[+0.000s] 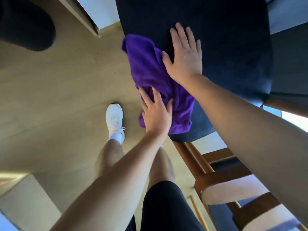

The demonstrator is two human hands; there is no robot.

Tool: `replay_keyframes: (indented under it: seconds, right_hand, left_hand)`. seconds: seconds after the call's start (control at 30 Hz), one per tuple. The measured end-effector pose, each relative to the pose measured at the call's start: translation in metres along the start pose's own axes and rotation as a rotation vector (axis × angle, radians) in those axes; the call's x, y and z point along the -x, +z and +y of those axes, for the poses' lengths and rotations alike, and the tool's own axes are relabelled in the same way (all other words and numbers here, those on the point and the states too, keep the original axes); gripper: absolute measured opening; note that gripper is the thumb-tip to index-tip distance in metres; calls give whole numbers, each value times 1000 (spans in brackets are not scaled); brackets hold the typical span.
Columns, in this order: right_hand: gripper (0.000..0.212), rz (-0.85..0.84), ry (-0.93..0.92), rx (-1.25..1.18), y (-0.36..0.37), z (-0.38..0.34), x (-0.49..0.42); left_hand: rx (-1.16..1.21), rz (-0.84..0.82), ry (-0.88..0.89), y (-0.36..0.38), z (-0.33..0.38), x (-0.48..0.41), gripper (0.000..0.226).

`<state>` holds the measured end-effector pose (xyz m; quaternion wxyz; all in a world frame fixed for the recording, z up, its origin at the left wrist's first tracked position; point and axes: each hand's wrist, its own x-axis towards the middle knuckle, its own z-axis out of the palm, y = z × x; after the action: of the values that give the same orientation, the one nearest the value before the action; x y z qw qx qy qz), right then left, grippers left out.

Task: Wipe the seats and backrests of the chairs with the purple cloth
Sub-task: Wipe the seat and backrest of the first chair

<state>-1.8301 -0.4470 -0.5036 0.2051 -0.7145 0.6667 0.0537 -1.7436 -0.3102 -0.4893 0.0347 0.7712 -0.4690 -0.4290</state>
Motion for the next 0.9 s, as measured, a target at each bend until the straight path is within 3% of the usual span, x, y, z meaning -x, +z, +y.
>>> replay_keyframes:
  seconds: [0.17, 0.37, 0.9]
  right_hand:
    - [66, 17, -22, 60, 4, 2, 6]
    - [49, 65, -72, -14, 9, 10, 32]
    - [43, -75, -87, 12, 8, 19, 110]
  left_hand:
    - [16, 46, 36, 5, -5, -3, 68]
    - [13, 109, 52, 4, -5, -15, 67]
    - [138, 115, 46, 6, -4, -3, 66]
